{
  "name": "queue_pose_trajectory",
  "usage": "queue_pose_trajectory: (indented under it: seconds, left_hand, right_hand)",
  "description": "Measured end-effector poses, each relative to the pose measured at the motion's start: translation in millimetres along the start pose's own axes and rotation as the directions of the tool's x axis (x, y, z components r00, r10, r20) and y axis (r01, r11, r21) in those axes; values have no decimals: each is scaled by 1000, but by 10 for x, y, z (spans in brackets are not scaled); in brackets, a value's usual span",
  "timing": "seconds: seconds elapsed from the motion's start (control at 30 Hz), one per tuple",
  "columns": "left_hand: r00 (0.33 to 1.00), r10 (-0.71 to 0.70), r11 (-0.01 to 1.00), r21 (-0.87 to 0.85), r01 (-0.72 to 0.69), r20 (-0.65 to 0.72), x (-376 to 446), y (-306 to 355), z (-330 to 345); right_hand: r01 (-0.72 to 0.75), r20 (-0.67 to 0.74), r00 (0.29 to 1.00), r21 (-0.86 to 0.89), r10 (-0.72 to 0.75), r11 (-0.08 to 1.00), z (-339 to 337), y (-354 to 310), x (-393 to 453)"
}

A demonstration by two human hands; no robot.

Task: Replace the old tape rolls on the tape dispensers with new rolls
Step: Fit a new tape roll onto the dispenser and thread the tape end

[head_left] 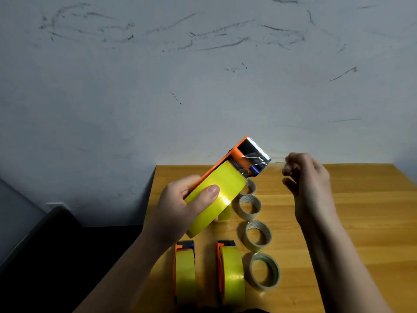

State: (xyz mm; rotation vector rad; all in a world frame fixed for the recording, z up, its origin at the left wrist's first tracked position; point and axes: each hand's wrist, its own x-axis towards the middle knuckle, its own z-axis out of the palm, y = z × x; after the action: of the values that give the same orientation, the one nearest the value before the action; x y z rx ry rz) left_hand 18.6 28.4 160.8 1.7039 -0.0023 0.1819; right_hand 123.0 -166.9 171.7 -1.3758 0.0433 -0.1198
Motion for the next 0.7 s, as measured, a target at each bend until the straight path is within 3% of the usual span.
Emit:
queue_pose_trajectory:
  seconds: [0.1, 0.17, 0.23, 0.3, 0.37, 0.5, 0.7]
  left_hand:
    - [1000, -28, 999, -19, 28, 6, 3, 1, 10]
    - [999, -47, 998, -29, 48, 11, 18, 6, 0]
    - [998, -54, 998, -27, 54, 21, 32, 9, -23]
    - [998, -58, 998, -34, 59, 31, 40, 13, -51]
    - [997, -62, 997, -36, 63, 48, 46, 23, -67]
    - [994, -68, 998, -14, 69, 85, 54, 27, -66]
    - [992, -79, 997, 0, 79, 99, 76, 26, -85]
  right_hand:
    - [303, 42, 953, -167, -300, 938, -33, 23, 59]
    - [501, 192, 865, -250, -464, 829, -93, 13, 118]
    - [773, 452, 634, -391, -627, 500, -152, -28, 213]
    - [909, 678, 382, -398, -628, 123, -193, -73, 289]
    - [932, 796, 270, -358, -542, -62, -221, -110, 349]
    - [937, 912, 186, -277, -365, -213, -262, -144, 431]
    - [943, 952, 148, -218, -269, -251, -258, -203, 470]
